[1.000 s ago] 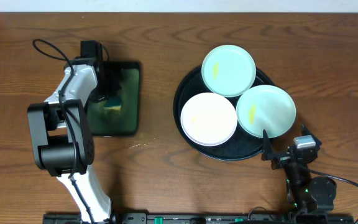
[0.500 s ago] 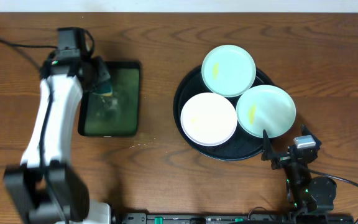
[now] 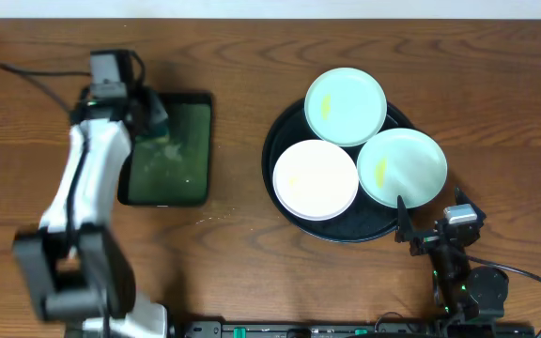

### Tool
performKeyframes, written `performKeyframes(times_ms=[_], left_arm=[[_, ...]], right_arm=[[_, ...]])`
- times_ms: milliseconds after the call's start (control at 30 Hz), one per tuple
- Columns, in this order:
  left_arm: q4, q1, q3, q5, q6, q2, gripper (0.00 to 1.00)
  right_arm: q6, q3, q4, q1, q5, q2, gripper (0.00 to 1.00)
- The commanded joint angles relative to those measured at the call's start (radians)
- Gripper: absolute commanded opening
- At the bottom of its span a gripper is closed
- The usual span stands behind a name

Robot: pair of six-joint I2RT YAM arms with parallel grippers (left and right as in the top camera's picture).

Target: Clean dirty plates on tray and stack at the side

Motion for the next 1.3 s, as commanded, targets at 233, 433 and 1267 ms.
performKeyframes(times_ms=[233,433,1267], left_arm=[[-0.08,0.019,0.073,0.069,-0.007,-0.097,0.07],[-0.095,0.005,0.051,0.052,-0.007,-0.266,0.08],[-0.129,-0.056,0.012,0.281,-0.267,-0.536,0.07]], right_arm=[[-0.009,-0.002,-0.004,0.007,0.002,-0.004,0.99],[-0.009,-0.002,-0.004,0.007,0.002,-0.004,0.99],[-0.009,-0.002,-0.003,0.007,0.002,-0.004,0.99]])
